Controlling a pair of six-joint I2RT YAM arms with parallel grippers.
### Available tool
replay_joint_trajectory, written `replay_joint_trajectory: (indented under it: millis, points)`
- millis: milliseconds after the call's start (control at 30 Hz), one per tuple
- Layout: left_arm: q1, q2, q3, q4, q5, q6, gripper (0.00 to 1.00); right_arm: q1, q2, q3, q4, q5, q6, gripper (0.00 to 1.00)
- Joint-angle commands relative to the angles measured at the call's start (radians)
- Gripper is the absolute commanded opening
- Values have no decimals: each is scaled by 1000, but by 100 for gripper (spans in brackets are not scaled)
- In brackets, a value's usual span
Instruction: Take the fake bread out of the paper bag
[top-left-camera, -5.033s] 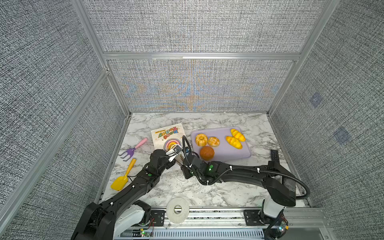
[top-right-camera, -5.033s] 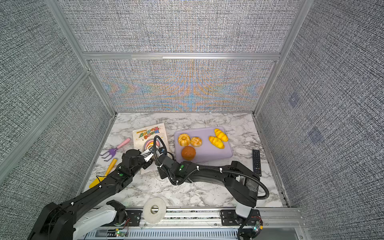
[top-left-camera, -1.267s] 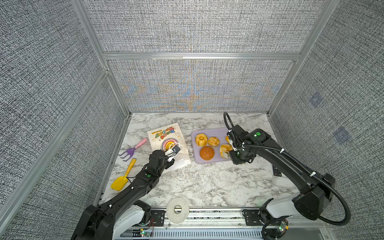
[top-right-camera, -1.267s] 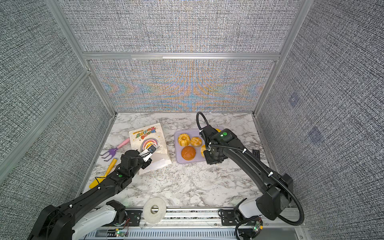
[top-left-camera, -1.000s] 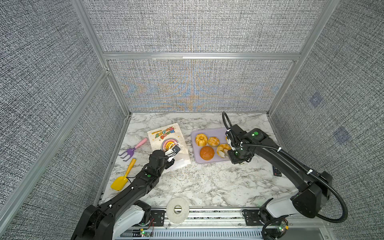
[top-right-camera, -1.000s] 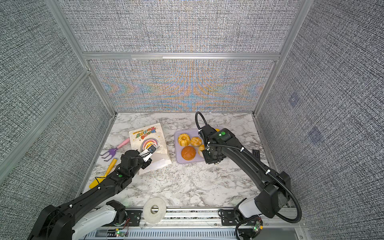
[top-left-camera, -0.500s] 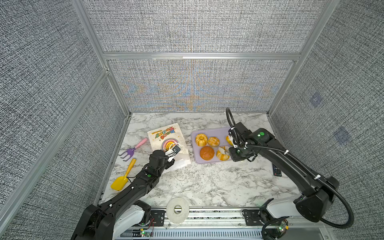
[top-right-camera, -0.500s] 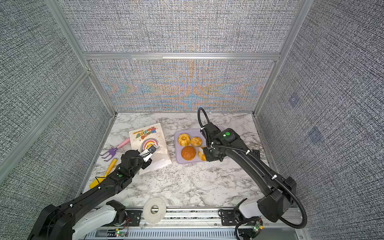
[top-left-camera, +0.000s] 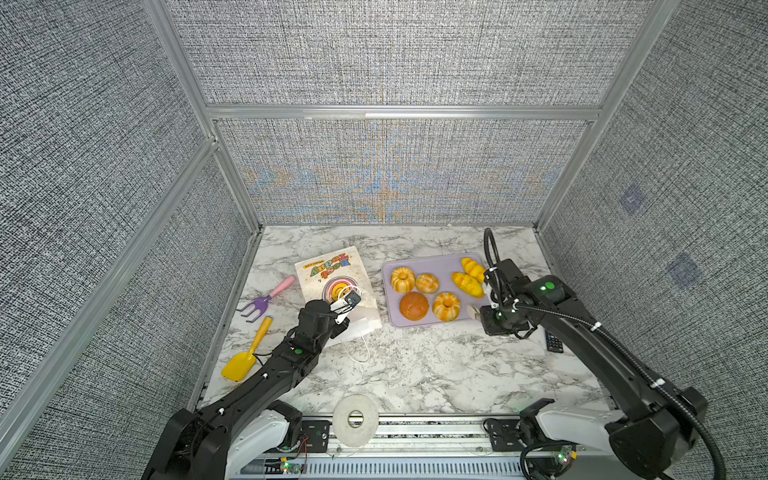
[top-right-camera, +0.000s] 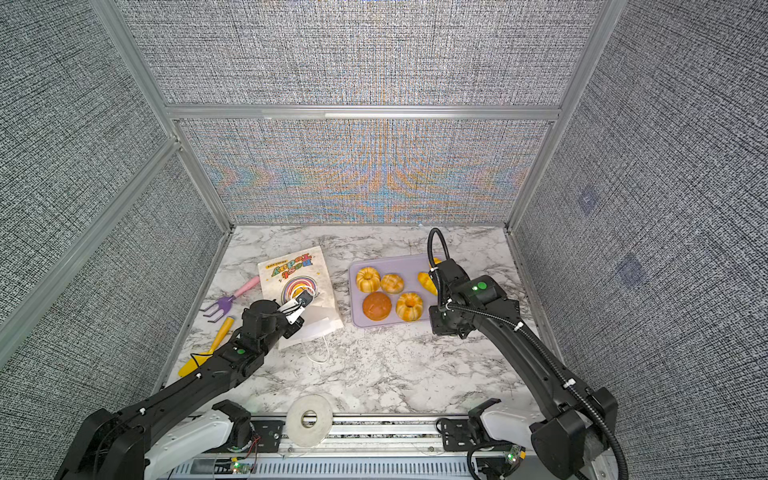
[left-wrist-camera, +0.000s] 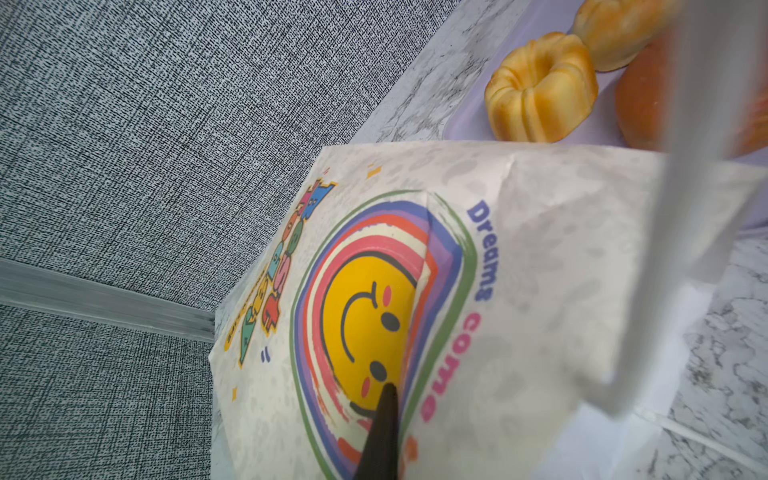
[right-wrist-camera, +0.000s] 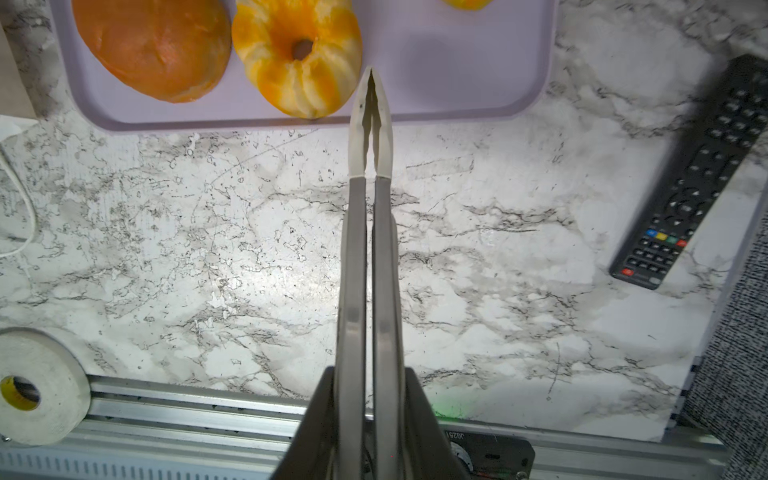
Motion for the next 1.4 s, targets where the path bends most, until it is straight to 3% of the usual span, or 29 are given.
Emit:
replay_joint_trajectory:
  millis: [0, 533, 1100, 1367]
  points:
    - [1, -2, 1, 0, 6, -4, 0, -1, 21, -22, 66, -55, -6, 0]
    - [2, 1, -1, 2, 11, -2, 0, 26, 120, -17, 196, -175, 10, 0]
    - [1, -4, -2, 3, 9, 0, 0, 73, 113, 45, 148, -118, 0, 0]
    - [1, -4, -2, 1, 9, 0, 0, 6, 24, 39, 113, -48, -2, 0]
